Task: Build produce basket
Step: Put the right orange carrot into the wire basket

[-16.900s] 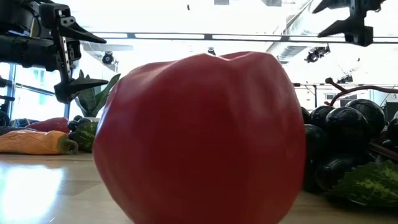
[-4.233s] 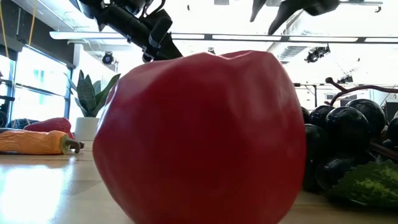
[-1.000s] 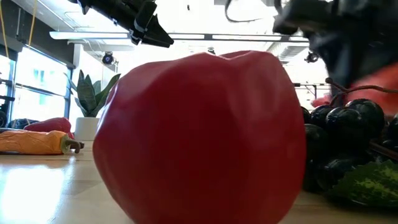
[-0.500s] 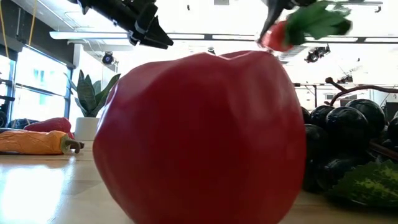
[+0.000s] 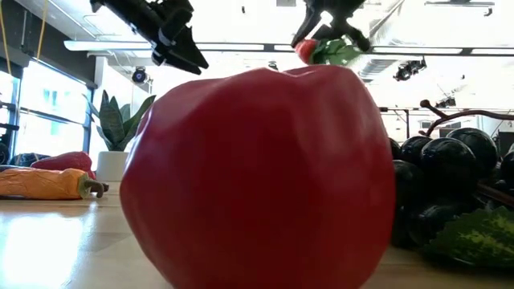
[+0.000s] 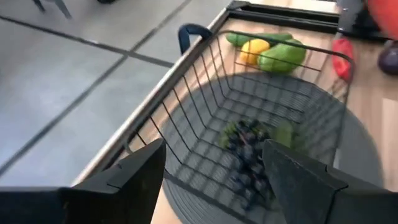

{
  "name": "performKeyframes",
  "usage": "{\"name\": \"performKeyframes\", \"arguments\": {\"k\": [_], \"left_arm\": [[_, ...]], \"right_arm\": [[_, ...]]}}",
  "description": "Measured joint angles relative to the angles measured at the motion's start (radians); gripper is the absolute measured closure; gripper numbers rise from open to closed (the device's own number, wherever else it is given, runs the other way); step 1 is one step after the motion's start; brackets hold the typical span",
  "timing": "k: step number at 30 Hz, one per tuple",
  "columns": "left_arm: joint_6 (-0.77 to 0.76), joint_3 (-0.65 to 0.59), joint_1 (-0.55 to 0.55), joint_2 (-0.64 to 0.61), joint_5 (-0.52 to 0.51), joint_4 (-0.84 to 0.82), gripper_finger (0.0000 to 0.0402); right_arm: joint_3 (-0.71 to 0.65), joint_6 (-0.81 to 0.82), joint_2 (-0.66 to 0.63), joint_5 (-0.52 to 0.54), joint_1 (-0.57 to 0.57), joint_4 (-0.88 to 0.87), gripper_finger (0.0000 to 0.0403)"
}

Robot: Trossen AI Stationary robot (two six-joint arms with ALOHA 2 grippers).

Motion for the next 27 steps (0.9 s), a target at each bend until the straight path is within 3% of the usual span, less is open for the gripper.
{"name": "performKeyframes", "arguments": {"k": [3,6,14,27], "left_arm": [[-0.057,0.0,-0.019,-0.019,0.009,-0.059,0.0143],[-0.113,0.0,-0.037,-0.039,0.083,-0.121,0.0143],[-0.243,0.0,-0.113,-0.048,0.232,-0.252,0.0143],[-0.288,0.0,-0.295,-0.044,0.251,-0.313,0.0143]], "right_arm": [[0.0,-0.104,0.0,-0.047,-0.064,0.032,0.0341],[0.0,-0.199,0.0,-0.083,-0.128,0.041,0.0341],[0.0,-0.413,0.035,-0.087,-0.266,0.07,0.0341],[0.0,-0.399,0.166,-0.176,-0.307,0.079,0.0341]]}}
